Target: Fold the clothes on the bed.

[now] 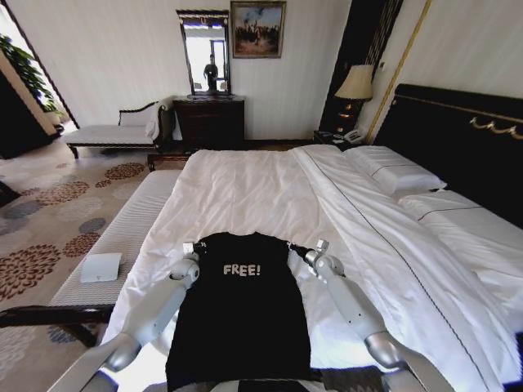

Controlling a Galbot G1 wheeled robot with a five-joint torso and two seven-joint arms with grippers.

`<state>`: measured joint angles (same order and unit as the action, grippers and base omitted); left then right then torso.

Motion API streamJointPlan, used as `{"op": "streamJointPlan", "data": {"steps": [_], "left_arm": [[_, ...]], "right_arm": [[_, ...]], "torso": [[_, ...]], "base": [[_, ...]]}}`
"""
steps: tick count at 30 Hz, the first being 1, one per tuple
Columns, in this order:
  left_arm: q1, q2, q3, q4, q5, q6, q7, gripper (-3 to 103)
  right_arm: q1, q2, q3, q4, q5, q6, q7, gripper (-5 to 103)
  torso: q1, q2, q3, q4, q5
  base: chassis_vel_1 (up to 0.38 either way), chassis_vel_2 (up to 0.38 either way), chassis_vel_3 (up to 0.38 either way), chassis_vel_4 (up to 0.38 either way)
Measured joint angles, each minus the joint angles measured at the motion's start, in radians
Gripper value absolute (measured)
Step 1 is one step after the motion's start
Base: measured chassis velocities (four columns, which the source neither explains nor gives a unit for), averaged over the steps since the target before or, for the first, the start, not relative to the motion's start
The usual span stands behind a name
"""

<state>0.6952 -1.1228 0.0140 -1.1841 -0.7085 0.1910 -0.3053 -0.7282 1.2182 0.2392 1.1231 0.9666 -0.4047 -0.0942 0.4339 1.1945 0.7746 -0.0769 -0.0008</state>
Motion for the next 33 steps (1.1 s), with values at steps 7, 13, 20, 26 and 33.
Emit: {"op": "streamJointPlan", "data": {"steps": [7, 13, 20, 26, 33], "left_arm": [[-0.004, 0.001, -0.001, -0.006, -0.003, 0.000, -0.002, 3], [-0.029, 0.002, 0.000, -0.014, -0.020, 0.000, -0.008, 3], [-0.108, 0.006, 0.015, 0.004, -0.058, 0.003, -0.009, 3], [-0.193, -0.003, 0.041, 0.052, -0.077, 0.004, -0.008, 3], [-0.324, -0.043, 0.079, 0.156, -0.089, 0.004, 0.007, 3]], "right_arm": [[-0.012, 0.008, -0.003, 0.039, -0.003, 0.003, 0.010, 0], [-0.006, -0.011, -0.013, 0.103, -0.002, 0.027, 0.029, 0], [0.050, -0.043, -0.035, 0.158, 0.013, 0.041, 0.072, 0], [0.115, -0.059, -0.063, 0.127, 0.018, 0.049, 0.085, 0], [0.200, -0.056, -0.105, 0.040, 0.018, 0.067, 0.090, 0]], "torso": [[0.000, 0.000, 0.000, 0.0002, 0.0001], [0.000, 0.000, 0.000, 0.0001, 0.0000], [0.000, 0.000, 0.000, 0.0001, 0.0001], [0.000, 0.000, 0.000, 0.0000, 0.0002], [0.000, 0.000, 0.000, 0.0000, 0.0002]], "base": [[0.000, 0.000, 0.000, 0.000], [0.000, 0.000, 0.000, 0.000], [0.000, 0.000, 0.000, 0.000], [0.000, 0.000, 0.000, 0.000], [0.000, 0.000, 0.000, 0.000]]}}
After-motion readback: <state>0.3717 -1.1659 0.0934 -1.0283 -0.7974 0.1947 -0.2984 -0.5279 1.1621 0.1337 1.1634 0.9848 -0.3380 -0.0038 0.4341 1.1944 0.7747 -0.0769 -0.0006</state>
